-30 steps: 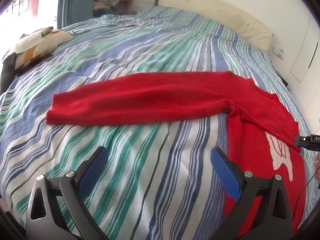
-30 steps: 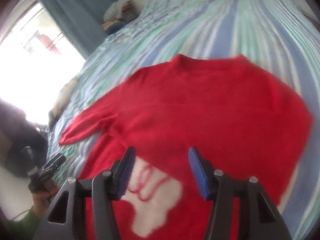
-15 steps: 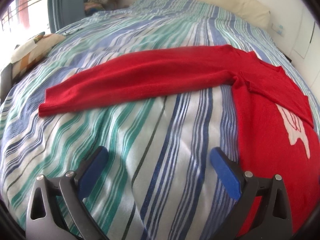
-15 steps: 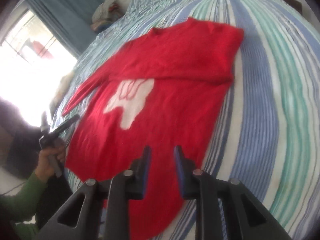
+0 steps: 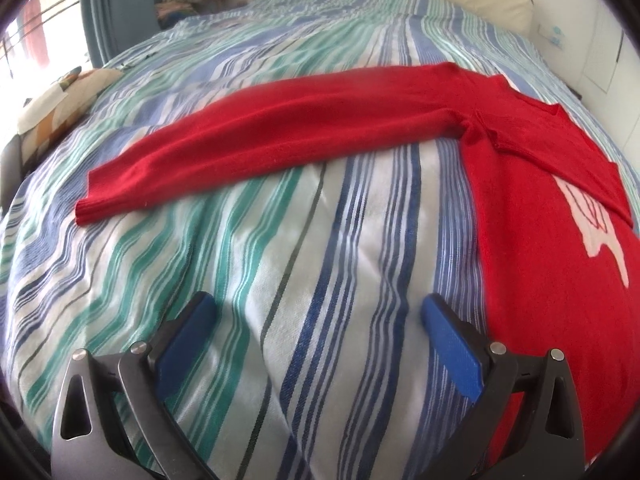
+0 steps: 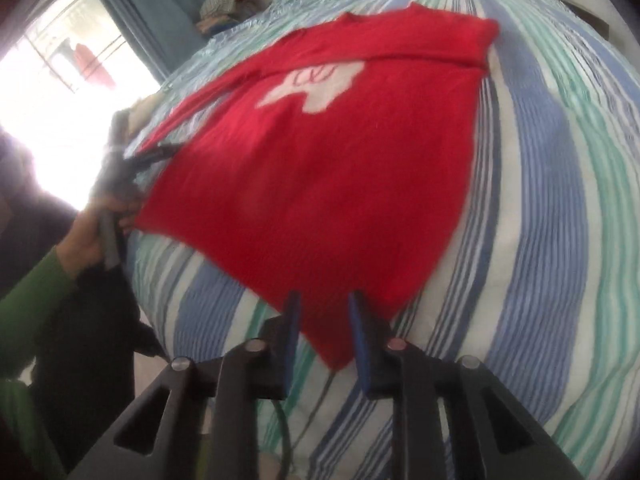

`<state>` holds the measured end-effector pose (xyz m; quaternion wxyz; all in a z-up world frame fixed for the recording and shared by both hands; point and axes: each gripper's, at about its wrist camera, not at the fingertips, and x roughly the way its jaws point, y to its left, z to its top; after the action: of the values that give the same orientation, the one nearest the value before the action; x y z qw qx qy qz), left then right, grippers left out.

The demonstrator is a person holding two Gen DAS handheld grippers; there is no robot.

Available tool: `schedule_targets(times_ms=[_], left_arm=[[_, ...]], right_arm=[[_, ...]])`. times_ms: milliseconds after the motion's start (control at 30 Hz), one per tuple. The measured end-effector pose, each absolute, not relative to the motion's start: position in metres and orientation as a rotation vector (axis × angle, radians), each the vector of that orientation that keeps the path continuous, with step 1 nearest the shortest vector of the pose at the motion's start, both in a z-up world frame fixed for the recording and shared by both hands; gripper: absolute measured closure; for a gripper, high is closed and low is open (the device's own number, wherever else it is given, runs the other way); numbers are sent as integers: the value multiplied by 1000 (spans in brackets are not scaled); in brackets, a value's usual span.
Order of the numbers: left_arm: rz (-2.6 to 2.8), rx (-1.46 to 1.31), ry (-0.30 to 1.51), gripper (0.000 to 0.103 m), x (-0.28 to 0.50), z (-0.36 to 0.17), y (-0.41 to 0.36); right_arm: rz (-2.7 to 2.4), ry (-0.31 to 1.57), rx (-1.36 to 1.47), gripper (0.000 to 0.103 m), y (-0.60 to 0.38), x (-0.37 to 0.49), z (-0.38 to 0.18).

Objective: Fold small clothes

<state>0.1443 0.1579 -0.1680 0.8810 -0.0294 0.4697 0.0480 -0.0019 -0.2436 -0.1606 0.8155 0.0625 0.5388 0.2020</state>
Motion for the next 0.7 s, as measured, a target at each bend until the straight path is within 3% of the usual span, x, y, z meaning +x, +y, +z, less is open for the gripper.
schedule_targets(times_ms=[133,200,233,267,433,567,700], left_arm=[[53,-67,986,1,132,-150,163],[39,-108,961,1,131,-133,173],[36,-132,947,1,132,-123,182],[37,-158,933,1,134,-114,193],[140,-332,891,1,158,-88,282],[227,-557,961,3,178,-119,364],[201,-624,1022,9,191,-145,381]], right_arm=[[377,1092,121,75,-245,-22,-164],[351,1077,142,64,-248,-22,-160],[330,1064,133,54,-248,-21,-158],[317,1047,120,51,-249,-22,-156],[322,1015,148,52,-254,-22,-153],[327,1012,160,51,-253,-19,-156],[332,1009,143,51,-246,-18,-157]])
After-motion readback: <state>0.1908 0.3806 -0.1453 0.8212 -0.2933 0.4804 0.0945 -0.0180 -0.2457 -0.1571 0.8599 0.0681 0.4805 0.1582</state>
